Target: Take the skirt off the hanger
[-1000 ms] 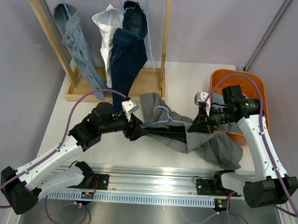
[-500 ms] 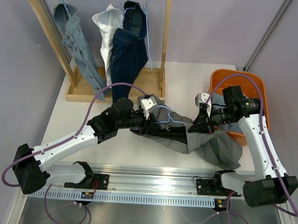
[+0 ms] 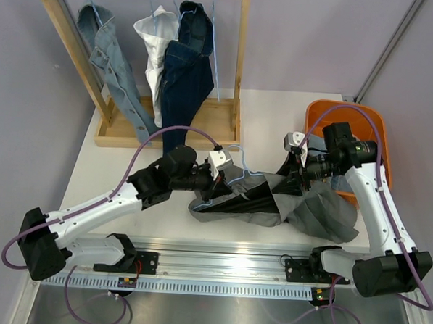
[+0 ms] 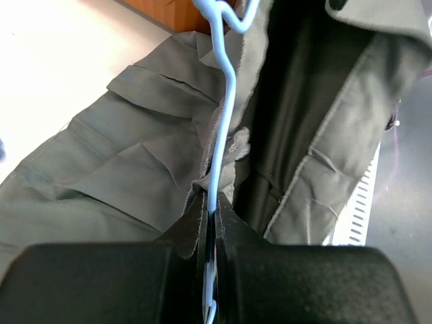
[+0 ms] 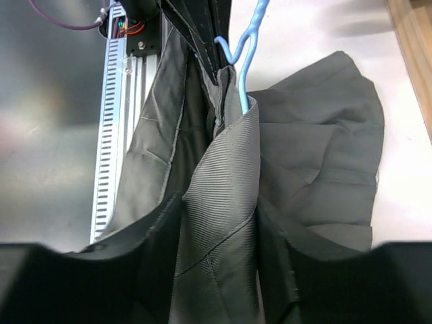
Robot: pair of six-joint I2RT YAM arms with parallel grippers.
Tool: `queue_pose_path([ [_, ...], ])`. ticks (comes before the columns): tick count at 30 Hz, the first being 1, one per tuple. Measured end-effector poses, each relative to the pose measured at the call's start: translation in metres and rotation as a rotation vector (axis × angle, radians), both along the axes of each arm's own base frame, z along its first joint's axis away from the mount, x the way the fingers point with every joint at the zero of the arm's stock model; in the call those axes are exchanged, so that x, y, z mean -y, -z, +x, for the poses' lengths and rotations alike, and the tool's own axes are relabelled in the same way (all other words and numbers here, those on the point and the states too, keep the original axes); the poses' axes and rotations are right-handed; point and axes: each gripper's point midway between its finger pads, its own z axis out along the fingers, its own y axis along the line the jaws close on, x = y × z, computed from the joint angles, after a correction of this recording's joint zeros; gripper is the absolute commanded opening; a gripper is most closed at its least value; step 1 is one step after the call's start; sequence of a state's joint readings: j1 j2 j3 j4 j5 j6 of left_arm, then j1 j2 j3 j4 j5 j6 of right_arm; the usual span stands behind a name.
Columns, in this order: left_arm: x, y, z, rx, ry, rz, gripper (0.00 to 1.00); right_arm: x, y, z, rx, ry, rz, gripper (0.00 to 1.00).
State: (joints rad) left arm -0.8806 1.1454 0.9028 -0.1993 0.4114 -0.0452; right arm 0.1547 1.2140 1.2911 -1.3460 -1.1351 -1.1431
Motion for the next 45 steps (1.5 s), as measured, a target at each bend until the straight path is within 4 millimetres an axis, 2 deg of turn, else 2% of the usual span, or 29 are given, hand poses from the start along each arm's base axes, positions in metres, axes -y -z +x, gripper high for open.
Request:
queue_pose_path([
  [5, -0.009, -0.007, -0.007, 0.002, -0.001, -0.003, 0.0, -0.004, -0.019, 0.005, 0.032, -0.007, 0.031, 0.64],
  [8, -0.012, -0.008, -0.009, 0.001, -0.001, 0.001, 0.0, -0.01, -0.035, 0.009, 0.06, -0.024, 0.052, 0.66],
  [10, -0.014, -0.005, -0.01, -0.005, 0.0, 0.014, 0.0, -0.019, -0.041, 0.004, 0.054, -0.055, 0.062, 0.66],
  [13, -0.016, -0.003, -0.012, -0.01, 0.004, 0.032, 0.0, -0.041, -0.043, -0.009, 0.023, -0.115, 0.062, 0.67],
  [16, -0.014, -0.01, -0.01, -0.003, 0.007, 0.032, 0.0, -0.059, -0.04, -0.016, -0.007, -0.152, 0.057, 0.68],
  [20, -0.014, -0.017, -0.009, 0.006, 0.003, 0.025, 0.0, -0.068, -0.032, -0.002, -0.037, -0.126, 0.035, 0.67],
  [26, -0.018, -0.01, -0.011, -0.019, -0.004, 0.053, 0.0, -0.077, -0.016, 0.011, -0.06, -0.105, -0.017, 0.65],
  [31, -0.019, -0.009, -0.011, -0.024, -0.008, 0.057, 0.0, -0.078, -0.011, 0.014, -0.041, -0.1, -0.045, 0.64],
  [42, -0.017, -0.011, -0.015, -0.023, 0.015, 0.05, 0.0, -0.07, -0.02, 0.018, 0.18, -0.184, -0.08, 0.65],
  [45, -0.017, -0.012, -0.016, -0.023, 0.017, 0.046, 0.0, -0.069, -0.024, 0.016, 0.224, -0.215, -0.08, 0.61],
])
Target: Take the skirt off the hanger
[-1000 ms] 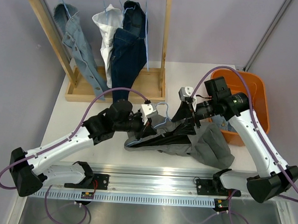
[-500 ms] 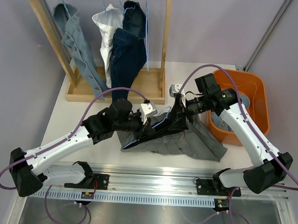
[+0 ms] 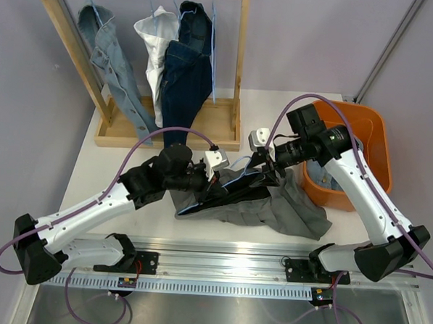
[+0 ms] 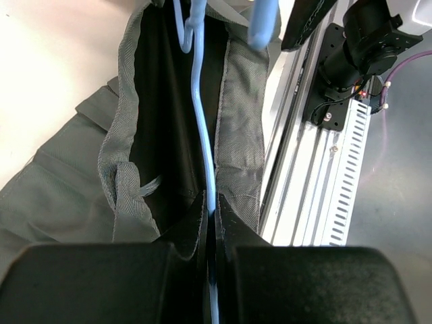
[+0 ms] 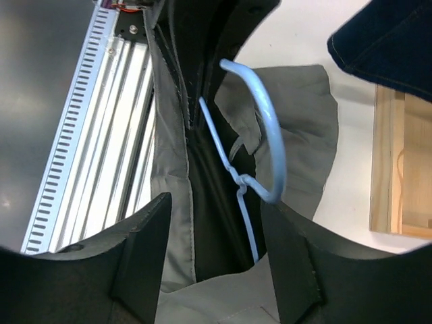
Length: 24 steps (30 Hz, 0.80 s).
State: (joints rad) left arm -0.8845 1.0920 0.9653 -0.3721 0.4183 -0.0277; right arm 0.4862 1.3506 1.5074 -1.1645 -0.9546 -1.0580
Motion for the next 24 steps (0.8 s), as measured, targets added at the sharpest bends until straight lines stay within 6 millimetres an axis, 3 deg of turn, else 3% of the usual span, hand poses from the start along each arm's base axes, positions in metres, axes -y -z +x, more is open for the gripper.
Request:
queue_pose_path([
  [5, 0.001, -0.004, -0.001, -0.005, 0.001, -0.013, 0.0, -0.005, -0.001, -0.006, -0.012, -0.062, 0.028, 0.44],
  [10, 0.005, -0.012, 0.0, -0.005, -0.003, -0.043, 0.0, -0.013, 0.007, -0.002, -0.061, -0.084, 0.036, 0.39],
  [13, 0.007, -0.015, 0.0, -0.007, -0.004, -0.06, 0.0, -0.015, 0.008, -0.001, -0.074, -0.09, 0.046, 0.3],
  [18, 0.009, -0.019, 0.0, -0.005, -0.006, -0.075, 0.01, -0.016, 0.007, -0.001, -0.078, -0.091, 0.051, 0.02],
  [20, 0.007, -0.021, 0.001, 0.003, -0.015, -0.077, 0.12, -0.016, 0.007, -0.001, -0.08, -0.09, 0.05, 0.0],
  [21, 0.006, -0.022, 0.002, 0.012, -0.022, -0.079, 0.33, -0.016, 0.006, -0.001, -0.08, -0.089, 0.051, 0.0],
  [22, 0.005, -0.024, 0.005, 0.027, -0.035, -0.08, 0.43, -0.016, 0.006, -0.002, -0.08, -0.089, 0.05, 0.0],
  [24, 0.004, -0.032, 0.011, 0.057, -0.068, -0.101, 0.55, -0.015, 0.006, -0.001, -0.077, -0.085, 0.047, 0.0],
])
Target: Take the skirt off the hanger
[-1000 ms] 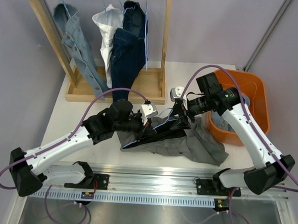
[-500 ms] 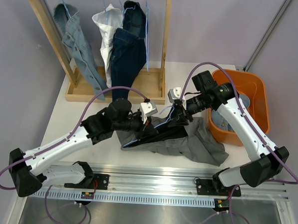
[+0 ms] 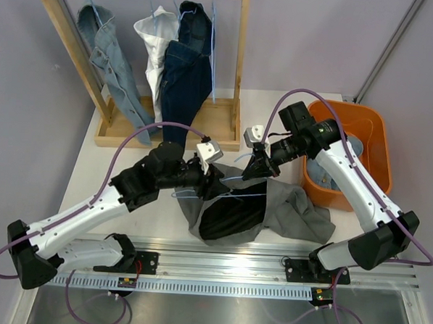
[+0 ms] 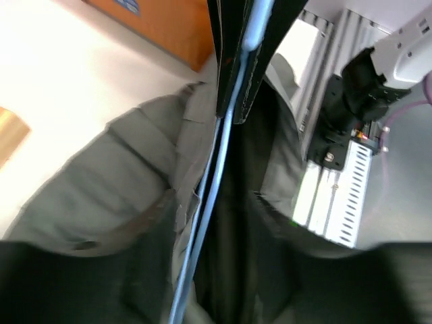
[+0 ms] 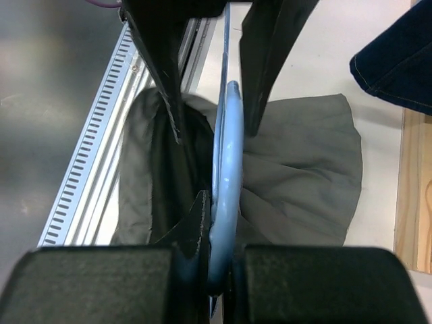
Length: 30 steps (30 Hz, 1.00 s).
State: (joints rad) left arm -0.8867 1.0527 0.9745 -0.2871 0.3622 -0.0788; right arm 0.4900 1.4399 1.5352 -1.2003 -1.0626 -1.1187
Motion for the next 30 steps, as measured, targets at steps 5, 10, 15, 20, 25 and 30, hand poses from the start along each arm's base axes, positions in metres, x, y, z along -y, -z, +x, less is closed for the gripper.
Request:
queue_pose_path([
  [5, -0.019, -0.028, 0.007, 0.102, -0.085, -0.046, 0.79, 0.01, -0.001, 0.009, -0.001, 0.046, -0.002, 0.0],
  [10, -0.046, -0.066, 0.008, 0.213, -0.184, -0.118, 0.9, 0.017, -0.014, 0.018, -0.036, 0.119, 0.037, 0.0],
  [15, -0.064, -0.088, 0.013, 0.288, -0.25, -0.126, 0.91, 0.002, -0.036, 0.022, -0.127, 0.167, 0.141, 0.0],
  [20, -0.071, -0.085, 0.02, 0.338, -0.254, -0.026, 0.92, -0.012, -0.041, 0.023, -0.146, 0.148, 0.154, 0.0],
  [25, -0.059, -0.089, 0.036, 0.403, -0.211, 0.09, 0.9, -0.026, -0.05, 0.02, -0.114, 0.1, 0.156, 0.0],
  [30, -0.047, -0.066, 0.043, 0.394, -0.132, 0.212, 0.64, -0.03, -0.069, 0.027, -0.04, 0.088, 0.172, 0.0],
])
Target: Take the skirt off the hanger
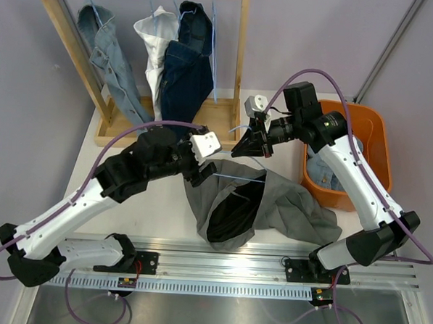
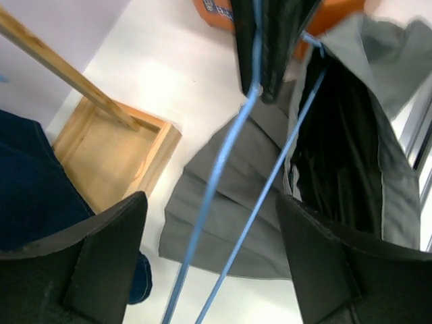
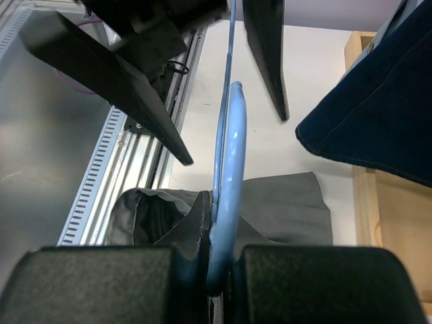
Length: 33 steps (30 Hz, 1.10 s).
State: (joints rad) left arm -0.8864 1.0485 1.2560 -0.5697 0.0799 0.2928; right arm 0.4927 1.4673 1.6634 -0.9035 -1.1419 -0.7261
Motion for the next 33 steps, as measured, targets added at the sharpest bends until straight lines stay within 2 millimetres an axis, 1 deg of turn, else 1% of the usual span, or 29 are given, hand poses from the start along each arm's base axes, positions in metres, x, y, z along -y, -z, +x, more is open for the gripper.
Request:
queue_pose_path([
  [3, 0.004, 0.017, 0.0, -0.037, 0.03, 0.066, 0.4, -0.002, -0.007, 0.0, 0.028, -0.011, 0.006, 0.0],
  [4, 0.005, 0.021, 0.0, -0.043, 0.036, 0.082, 0.27, -0.002, -0.007, -0.001, 0.032, -0.015, 0.006, 0.0],
  [7, 0.002, 0.027, 0.004, -0.042, 0.027, 0.113, 0.0, -0.002, -0.004, -0.007, 0.027, -0.031, -0.004, 0.0],
  [8, 0.001, 0.028, 0.004, -0.043, 0.025, 0.12, 0.0, -0.003, -0.004, -0.008, 0.031, -0.037, -0.005, 0.01],
  [10, 0.0, 0.029, 0.003, -0.042, 0.028, 0.129, 0.0, -0.003, -0.003, -0.008, 0.037, -0.038, -0.007, 0.07],
  [11, -0.001, 0.03, 0.003, -0.041, 0.029, 0.133, 0.0, -0.003, -0.002, -0.007, 0.04, -0.039, -0.007, 0.17],
  [14, -0.005, 0.028, 0.005, -0.028, 0.021, 0.139, 0.0, -0.004, 0.002, -0.006, 0.04, -0.037, -0.012, 0.29],
  [15, -0.008, 0.027, 0.006, -0.024, 0.013, 0.139, 0.0, -0.004, 0.006, -0.005, 0.038, -0.032, -0.019, 0.37],
  [17, -0.019, 0.022, 0.007, -0.016, -0.007, 0.137, 0.0, -0.004, 0.017, -0.002, 0.025, -0.02, -0.04, 0.44],
  [19, -0.031, 0.015, 0.005, 0.0, -0.029, 0.127, 0.0, -0.003, 0.031, 0.001, 0.013, -0.009, -0.062, 0.48],
  [22, -0.052, -0.001, 0.001, 0.037, -0.066, 0.096, 0.0, 0.0, 0.05, 0.001, -0.022, -0.002, -0.088, 0.51],
  [25, -0.069, -0.017, -0.004, 0.071, -0.098, 0.055, 0.0, 0.003, 0.063, 0.003, -0.054, 0.007, -0.1, 0.54],
  [26, -0.074, -0.023, -0.005, 0.082, -0.11, 0.041, 0.0, 0.003, 0.065, 0.003, -0.065, 0.007, -0.097, 0.6],
  [29, -0.083, -0.033, -0.007, 0.097, -0.134, 0.007, 0.0, 0.001, 0.066, 0.002, -0.095, 0.002, -0.076, 0.63],
  [33, -0.086, -0.037, -0.009, 0.087, -0.146, -0.023, 0.0, -0.005, 0.061, -0.001, -0.149, -0.014, -0.031, 0.67],
])
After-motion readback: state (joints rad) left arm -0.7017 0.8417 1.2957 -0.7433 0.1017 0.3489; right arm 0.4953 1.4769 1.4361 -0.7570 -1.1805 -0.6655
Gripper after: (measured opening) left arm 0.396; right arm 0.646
